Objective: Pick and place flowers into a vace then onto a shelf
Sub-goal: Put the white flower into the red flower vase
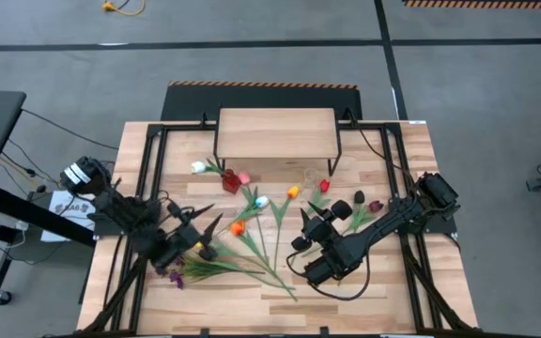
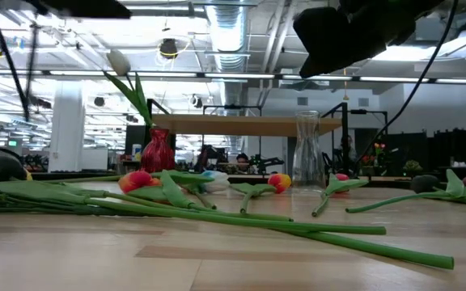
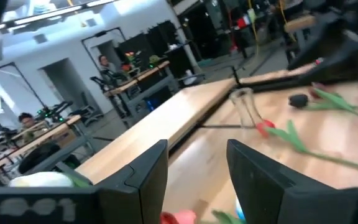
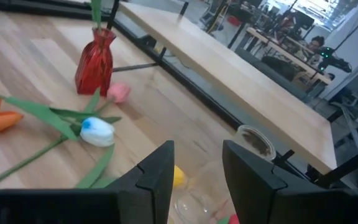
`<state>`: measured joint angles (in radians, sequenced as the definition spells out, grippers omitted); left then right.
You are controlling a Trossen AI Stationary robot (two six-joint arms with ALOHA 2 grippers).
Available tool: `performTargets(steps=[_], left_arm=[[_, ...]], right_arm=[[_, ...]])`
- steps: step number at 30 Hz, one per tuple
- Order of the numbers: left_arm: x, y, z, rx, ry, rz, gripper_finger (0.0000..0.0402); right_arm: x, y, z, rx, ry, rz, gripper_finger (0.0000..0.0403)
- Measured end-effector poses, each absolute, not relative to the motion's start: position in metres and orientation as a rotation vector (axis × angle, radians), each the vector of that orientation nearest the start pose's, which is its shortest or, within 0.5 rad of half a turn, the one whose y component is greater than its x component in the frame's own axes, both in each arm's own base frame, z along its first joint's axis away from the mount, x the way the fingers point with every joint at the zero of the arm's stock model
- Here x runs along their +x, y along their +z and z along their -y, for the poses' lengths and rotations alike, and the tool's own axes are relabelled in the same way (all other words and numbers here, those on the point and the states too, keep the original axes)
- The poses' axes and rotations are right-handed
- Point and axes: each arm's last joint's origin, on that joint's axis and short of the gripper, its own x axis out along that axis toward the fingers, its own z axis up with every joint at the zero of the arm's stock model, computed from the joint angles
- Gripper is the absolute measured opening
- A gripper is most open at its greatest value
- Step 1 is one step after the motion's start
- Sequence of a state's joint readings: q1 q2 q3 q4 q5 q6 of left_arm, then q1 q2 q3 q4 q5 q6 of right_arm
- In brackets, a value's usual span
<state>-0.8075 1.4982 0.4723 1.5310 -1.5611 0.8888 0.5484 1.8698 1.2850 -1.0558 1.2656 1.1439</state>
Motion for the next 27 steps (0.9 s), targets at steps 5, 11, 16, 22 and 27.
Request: performTargets(steps=[5, 11, 16, 22, 27], left_arm=[[0.171, 0.243, 0.179, 0.345, 0.638, -0.116, 0.0158], [0.151, 0.273, 0.189, 0.209, 0.553, -0.06, 0.0158], [0.136, 0.29, 0.194, 0.132, 0.488, -0.034, 0.0157], [0.122, 0.304, 0.205, 0.125, 0.362, 0.036, 0.0157], [0.119, 0.306, 0.214, 0.138, 0.299, 0.064, 0.0157]], right_arm=[[0.297, 0.193, -0.15, -0.307, -0.912, -0.576, 0.0128], [0.296, 0.193, -0.153, -0.308, -0.891, -0.599, 0.0128], [0.294, 0.192, -0.155, -0.314, -0.88, -0.606, 0.0128], [0.295, 0.192, -0.157, -0.33, -0.867, -0.613, 0.0128], [0.298, 0.192, -0.158, -0.342, -0.844, -0.624, 0.0128]])
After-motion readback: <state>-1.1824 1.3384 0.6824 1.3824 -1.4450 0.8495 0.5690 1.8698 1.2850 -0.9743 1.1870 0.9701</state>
